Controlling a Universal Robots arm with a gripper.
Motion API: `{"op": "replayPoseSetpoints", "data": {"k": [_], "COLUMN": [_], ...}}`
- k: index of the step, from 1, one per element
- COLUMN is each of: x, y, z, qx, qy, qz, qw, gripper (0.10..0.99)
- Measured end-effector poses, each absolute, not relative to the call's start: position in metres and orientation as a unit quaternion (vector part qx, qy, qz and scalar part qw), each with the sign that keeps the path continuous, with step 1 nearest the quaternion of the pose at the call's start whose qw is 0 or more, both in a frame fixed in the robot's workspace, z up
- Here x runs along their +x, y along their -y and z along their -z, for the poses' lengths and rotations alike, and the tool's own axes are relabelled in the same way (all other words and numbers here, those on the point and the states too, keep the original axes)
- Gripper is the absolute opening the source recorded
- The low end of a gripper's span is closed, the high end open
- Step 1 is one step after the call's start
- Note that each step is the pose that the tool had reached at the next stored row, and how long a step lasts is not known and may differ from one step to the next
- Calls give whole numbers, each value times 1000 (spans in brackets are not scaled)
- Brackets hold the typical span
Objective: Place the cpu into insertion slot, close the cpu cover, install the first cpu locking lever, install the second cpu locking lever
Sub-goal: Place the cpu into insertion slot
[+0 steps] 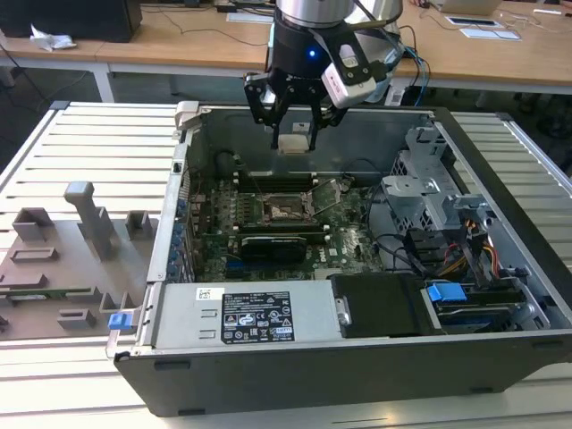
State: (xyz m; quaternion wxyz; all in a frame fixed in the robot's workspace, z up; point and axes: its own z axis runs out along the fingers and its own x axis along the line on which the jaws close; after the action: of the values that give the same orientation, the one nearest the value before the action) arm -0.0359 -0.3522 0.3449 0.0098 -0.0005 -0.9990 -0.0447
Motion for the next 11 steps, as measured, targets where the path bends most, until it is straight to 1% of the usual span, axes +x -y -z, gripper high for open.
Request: {"op": "replayPoseSetpoints", "data": {"k": [11], "x": [-36], "y": [352], "z": [-337], "qx": [0], "qy": [999], "qz": [45], "qw": [10], "gripper": [545]}}
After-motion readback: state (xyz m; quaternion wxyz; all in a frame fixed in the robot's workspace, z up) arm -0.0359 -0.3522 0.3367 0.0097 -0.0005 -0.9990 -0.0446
